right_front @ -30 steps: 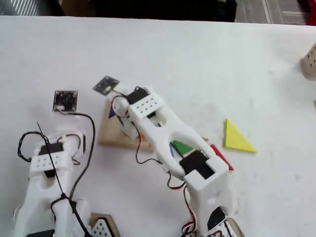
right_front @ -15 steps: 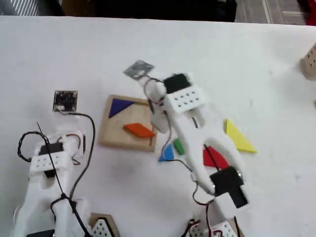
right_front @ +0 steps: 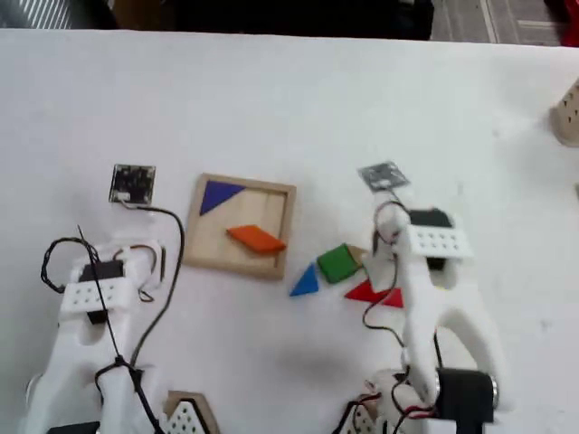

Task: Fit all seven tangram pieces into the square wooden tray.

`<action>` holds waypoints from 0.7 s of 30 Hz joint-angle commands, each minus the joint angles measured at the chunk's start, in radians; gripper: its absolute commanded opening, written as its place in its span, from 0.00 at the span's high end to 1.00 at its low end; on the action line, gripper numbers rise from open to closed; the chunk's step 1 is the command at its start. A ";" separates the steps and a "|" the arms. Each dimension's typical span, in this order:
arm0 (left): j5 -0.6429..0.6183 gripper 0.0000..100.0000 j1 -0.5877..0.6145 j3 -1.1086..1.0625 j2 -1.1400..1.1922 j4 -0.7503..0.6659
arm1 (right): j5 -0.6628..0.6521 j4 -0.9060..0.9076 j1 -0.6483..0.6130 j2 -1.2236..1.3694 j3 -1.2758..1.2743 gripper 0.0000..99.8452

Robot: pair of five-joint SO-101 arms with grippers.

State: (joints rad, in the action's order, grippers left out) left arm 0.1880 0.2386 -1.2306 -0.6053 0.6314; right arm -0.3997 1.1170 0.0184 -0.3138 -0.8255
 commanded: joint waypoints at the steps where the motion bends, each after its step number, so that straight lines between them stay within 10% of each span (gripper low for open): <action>1: 0.006 0.98 -0.038 0.008 -0.033 -0.025 | 0.002 -0.056 0.102 -0.131 -0.100 0.98; 21: -0.003 0.98 -0.668 0.253 -0.025 0.130 | -0.215 -0.130 0.392 -0.271 -0.315 0.98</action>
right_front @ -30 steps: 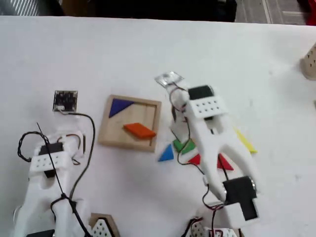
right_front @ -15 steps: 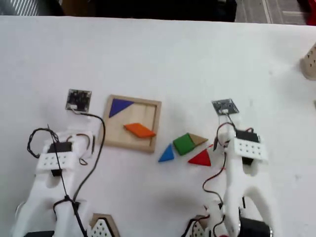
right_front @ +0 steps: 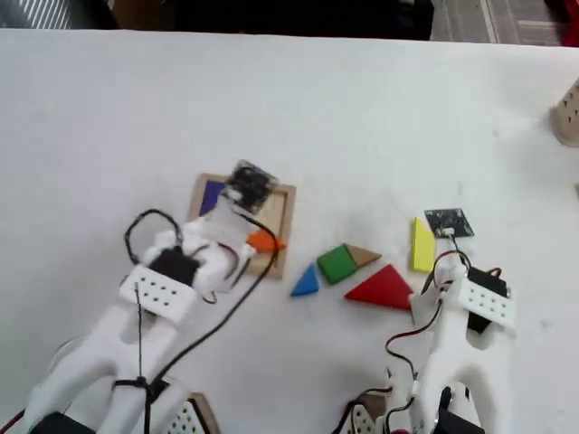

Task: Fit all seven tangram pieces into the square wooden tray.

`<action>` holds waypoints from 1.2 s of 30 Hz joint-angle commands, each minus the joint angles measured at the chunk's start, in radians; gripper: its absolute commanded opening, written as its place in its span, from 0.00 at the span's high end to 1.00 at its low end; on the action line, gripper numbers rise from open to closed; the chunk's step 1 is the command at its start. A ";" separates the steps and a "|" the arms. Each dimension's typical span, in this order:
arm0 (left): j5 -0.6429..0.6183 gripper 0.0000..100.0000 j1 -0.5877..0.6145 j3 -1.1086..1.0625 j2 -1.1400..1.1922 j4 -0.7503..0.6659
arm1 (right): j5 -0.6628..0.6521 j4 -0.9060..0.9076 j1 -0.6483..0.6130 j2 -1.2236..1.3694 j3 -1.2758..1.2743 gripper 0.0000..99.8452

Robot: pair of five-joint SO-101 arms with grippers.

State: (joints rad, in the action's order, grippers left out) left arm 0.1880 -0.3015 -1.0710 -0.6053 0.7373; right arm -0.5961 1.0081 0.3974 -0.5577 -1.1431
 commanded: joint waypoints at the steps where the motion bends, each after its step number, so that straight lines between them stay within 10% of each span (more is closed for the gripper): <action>1: -0.003 0.98 -0.159 0.095 -0.025 0.021 | -0.018 -0.022 0.013 -0.027 0.003 0.98; 8: -0.109 0.98 -0.285 0.083 -0.019 0.006 | -0.018 -0.044 0.013 -0.027 -0.006 0.98; 16: -0.137 0.98 -0.174 0.081 0.291 -0.178 | -0.018 -0.044 0.013 -0.027 -0.006 0.98; 36: -0.135 0.98 -0.004 0.456 0.615 -0.055 | -0.025 -0.042 0.013 -0.027 -0.006 0.98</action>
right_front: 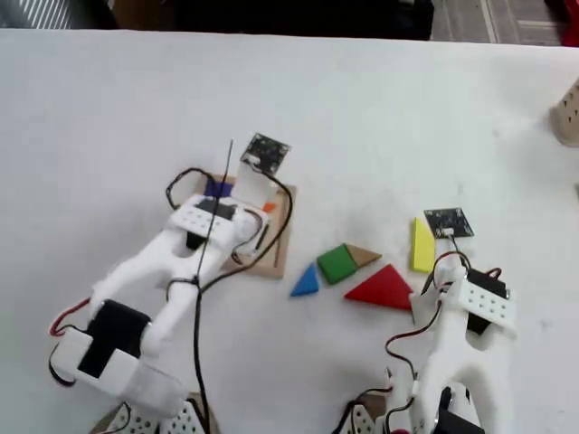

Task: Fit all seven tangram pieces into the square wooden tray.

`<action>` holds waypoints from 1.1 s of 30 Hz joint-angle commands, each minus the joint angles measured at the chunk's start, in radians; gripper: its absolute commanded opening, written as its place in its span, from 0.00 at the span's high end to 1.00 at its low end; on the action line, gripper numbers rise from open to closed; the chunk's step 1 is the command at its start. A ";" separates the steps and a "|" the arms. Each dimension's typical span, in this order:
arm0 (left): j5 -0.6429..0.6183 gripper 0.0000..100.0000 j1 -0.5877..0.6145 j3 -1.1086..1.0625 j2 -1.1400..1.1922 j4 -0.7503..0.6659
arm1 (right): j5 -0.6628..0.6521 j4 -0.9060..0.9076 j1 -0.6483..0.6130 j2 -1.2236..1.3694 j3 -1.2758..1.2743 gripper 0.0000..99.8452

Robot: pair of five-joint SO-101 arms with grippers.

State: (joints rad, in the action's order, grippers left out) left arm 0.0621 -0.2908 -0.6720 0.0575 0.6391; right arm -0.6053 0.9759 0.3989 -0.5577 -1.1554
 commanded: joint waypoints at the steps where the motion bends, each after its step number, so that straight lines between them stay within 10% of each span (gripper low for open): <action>1: -0.008 0.98 -0.024 0.051 -0.079 0.057 | -0.015 -0.010 0.012 -0.027 0.006 0.98; 12: -0.008 0.98 -0.004 -0.193 -0.255 -0.055 | -0.017 -0.010 0.012 -0.027 0.006 0.98; 33: -0.018 0.98 0.056 0.270 0.193 0.026 | -0.017 -0.007 0.012 -0.027 0.006 0.98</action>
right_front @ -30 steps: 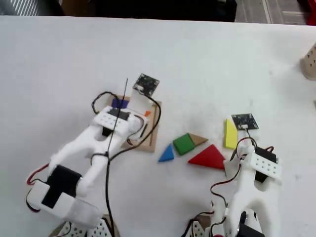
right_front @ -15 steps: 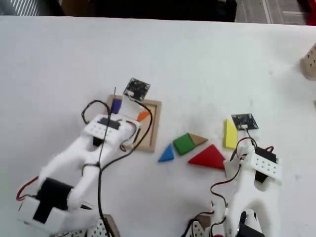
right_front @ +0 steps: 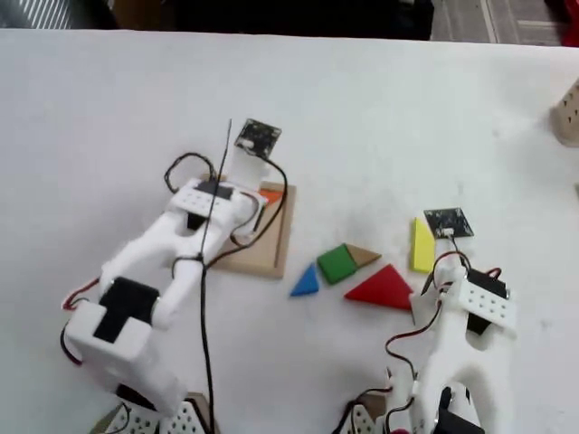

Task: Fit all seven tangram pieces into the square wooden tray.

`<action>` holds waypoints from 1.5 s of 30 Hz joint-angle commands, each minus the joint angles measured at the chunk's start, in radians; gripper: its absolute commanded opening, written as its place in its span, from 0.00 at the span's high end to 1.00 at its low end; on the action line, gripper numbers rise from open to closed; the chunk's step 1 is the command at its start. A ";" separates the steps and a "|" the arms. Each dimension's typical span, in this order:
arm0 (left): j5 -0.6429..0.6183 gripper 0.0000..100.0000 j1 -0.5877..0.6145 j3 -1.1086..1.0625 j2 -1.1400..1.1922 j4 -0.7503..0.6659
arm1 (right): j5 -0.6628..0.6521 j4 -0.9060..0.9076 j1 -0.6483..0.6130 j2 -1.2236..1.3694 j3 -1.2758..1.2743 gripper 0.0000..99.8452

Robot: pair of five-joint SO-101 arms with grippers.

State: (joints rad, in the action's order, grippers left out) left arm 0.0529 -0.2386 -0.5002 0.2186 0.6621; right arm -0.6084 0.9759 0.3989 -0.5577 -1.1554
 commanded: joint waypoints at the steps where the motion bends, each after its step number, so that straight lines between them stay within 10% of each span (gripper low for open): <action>1: -0.009 0.98 0.004 0.115 0.045 0.005 | -0.014 -0.007 0.012 -0.027 0.006 0.98; 22: -0.009 0.98 -0.084 0.164 0.062 0.048 | -0.015 -0.010 0.012 -0.027 0.006 0.98; 31: -0.008 0.98 -0.160 0.055 -0.340 0.293 | -0.015 -0.012 0.012 -0.027 0.006 0.98; 45: 0.000 0.98 0.280 -0.465 -0.659 -0.069 | -0.012 -0.024 -0.031 -0.027 -0.005 0.98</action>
State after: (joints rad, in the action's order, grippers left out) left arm 0.0529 -0.0315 -0.8531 -0.3890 0.7281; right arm -0.6145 0.9666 0.3959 -0.5577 -1.1554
